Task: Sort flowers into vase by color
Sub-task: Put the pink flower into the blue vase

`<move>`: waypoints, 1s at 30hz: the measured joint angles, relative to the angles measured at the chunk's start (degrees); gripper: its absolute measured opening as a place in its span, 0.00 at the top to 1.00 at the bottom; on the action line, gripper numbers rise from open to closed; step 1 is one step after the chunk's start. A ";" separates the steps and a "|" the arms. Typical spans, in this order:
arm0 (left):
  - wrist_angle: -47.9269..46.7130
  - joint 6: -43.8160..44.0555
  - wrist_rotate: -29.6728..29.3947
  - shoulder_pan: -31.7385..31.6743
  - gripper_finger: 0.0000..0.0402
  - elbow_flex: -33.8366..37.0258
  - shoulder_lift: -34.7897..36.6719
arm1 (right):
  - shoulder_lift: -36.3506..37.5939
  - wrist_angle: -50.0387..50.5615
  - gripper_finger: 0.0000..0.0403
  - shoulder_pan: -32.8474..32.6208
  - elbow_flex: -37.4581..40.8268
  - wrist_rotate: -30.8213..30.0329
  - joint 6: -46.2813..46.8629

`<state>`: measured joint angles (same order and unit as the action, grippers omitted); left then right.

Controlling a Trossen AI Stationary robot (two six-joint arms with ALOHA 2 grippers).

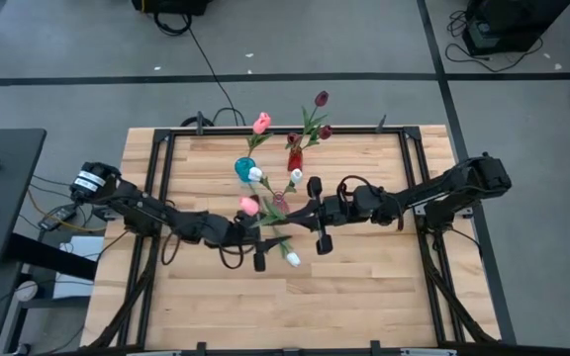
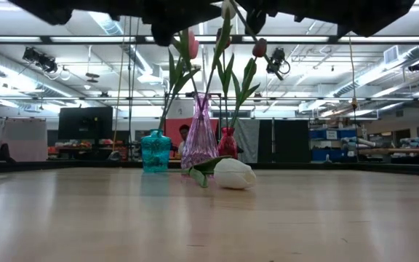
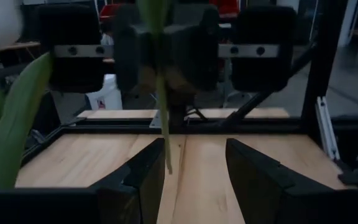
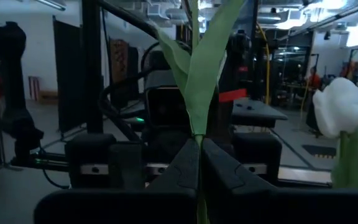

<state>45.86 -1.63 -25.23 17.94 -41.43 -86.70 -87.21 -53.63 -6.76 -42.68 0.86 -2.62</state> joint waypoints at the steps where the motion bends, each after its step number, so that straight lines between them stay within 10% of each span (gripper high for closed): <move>1: -1.78 -0.95 0.02 -0.01 0.57 -1.00 -0.02 | -0.13 -0.18 0.96 -0.01 0.00 0.44 0.07; 30: -6.38 -2.84 4.39 -1.56 0.66 -5.70 0.09 | 0.10 2.27 0.96 -2.16 0.00 1.97 0.29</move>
<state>39.48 -4.47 -20.84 16.37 -47.13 -86.61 -87.11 -51.35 -8.93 -42.68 2.83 -2.33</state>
